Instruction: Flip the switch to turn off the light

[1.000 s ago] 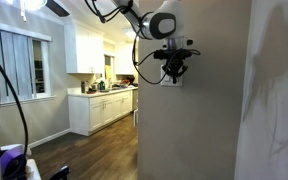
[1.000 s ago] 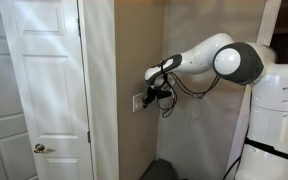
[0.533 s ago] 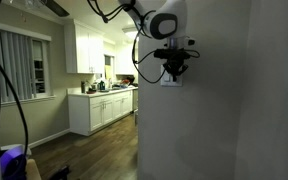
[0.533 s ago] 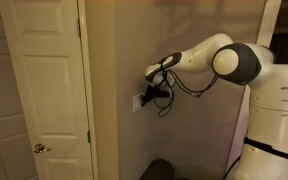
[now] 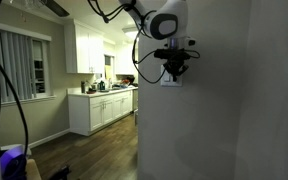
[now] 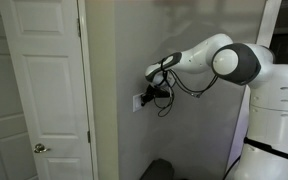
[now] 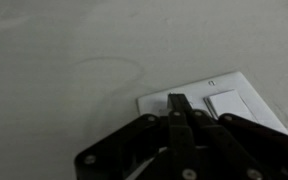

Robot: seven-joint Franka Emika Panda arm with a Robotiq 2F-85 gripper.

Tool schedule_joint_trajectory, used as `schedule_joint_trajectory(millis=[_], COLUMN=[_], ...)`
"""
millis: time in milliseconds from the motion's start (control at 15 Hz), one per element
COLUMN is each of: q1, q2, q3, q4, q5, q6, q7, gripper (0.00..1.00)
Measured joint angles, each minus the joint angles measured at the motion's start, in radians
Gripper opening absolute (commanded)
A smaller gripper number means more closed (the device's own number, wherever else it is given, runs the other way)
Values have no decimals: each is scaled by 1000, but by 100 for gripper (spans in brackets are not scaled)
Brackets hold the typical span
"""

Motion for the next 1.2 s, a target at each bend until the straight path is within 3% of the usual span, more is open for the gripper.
schedule_joint_trajectory(millis=[267,533,800,1200], q1=[-8,-35,-74,-99], q2=[-2,-32,-107,-174], q3=[-9,-26,-70,-151], q4=[0,-15,-86,-185], q5=[-76,-132,-127,-91], q6=[-9,-91,-165,-188], q7=[0,-1,-34,-102], gripper=[0,0,0,0])
